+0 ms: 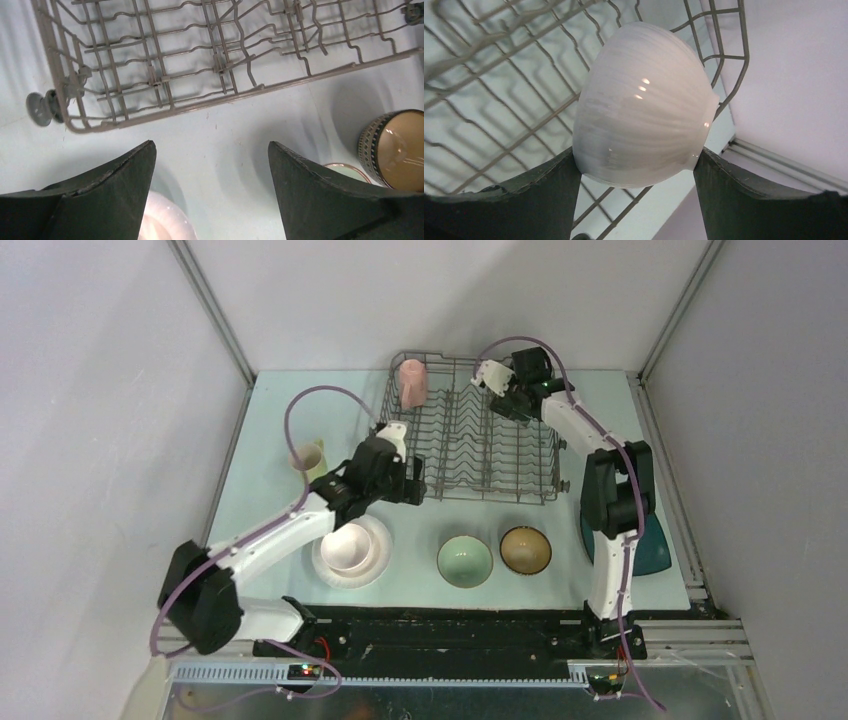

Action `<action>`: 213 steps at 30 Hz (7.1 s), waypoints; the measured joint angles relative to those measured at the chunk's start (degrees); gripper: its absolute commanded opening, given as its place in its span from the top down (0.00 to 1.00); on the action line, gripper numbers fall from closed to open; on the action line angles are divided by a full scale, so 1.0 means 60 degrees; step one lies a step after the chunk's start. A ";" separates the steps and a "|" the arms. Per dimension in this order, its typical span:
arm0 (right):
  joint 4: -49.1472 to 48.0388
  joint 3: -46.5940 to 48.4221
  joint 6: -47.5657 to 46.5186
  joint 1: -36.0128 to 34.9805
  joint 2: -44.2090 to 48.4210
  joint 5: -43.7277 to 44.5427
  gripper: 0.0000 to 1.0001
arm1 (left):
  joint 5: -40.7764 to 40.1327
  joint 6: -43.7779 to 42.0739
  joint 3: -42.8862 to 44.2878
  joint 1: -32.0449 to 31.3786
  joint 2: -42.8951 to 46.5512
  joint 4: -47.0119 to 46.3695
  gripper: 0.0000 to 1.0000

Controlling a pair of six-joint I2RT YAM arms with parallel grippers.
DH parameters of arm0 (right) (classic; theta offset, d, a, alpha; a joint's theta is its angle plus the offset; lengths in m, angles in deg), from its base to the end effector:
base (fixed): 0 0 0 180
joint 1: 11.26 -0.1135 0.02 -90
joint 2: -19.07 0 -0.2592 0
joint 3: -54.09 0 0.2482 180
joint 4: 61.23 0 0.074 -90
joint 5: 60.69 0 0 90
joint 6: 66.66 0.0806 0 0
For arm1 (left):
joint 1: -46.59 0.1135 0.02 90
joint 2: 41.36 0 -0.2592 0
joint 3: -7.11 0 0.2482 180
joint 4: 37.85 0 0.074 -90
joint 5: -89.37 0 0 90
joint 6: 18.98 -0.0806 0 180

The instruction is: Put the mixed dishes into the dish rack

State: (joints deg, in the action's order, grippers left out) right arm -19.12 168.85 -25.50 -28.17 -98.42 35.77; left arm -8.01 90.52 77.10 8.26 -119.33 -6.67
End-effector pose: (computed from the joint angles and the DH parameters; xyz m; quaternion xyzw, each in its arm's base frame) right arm 0.4780 0.1358 0.2230 -0.4822 0.7860 -0.1555 0.3543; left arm 0.2662 -0.1972 0.2353 0.1202 0.8937 -0.1562 0.4031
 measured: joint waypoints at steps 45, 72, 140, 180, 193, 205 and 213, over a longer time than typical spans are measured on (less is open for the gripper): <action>-0.3158 0.0361 -0.3322 0.0233 -0.2299 0.0933 1.00 | 0.1038 0.1534 -0.1588 0.1417 0.3537 -0.0280 0.07; -0.3697 0.0783 -0.3340 0.0412 -0.3136 0.0729 0.56 | 0.1362 0.1512 -0.1588 0.1446 0.2812 -0.0284 0.06; -0.0718 -0.7253 1.0699 -0.0699 0.7766 -0.2390 0.01 | 0.1756 0.1829 -0.2193 0.1042 0.4160 0.0084 0.06; 0.1486 -1.0648 1.4794 -0.2080 1.1151 -0.0477 0.25 | 0.2102 0.2255 -0.2211 0.0346 0.3898 -0.0623 0.06; 0.2062 -1.1610 1.5464 -0.1330 1.1187 0.0299 0.30 | 0.2233 0.2251 -0.2211 0.0346 0.3781 -0.0630 0.06; 0.0940 -1.1999 1.5176 -0.1235 0.9959 -0.0634 1.00 | 0.2273 0.2240 -0.2211 0.0346 0.3745 -0.0532 0.06; 0.1137 -1.2043 1.4801 -0.0357 1.0805 -0.1206 1.00 | 0.2284 0.2233 -0.2211 0.0346 0.3745 -0.0510 0.06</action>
State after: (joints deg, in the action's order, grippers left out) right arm -12.30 96.59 63.31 -30.31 -33.60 28.54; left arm 5.70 103.92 63.84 10.34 -96.86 -9.73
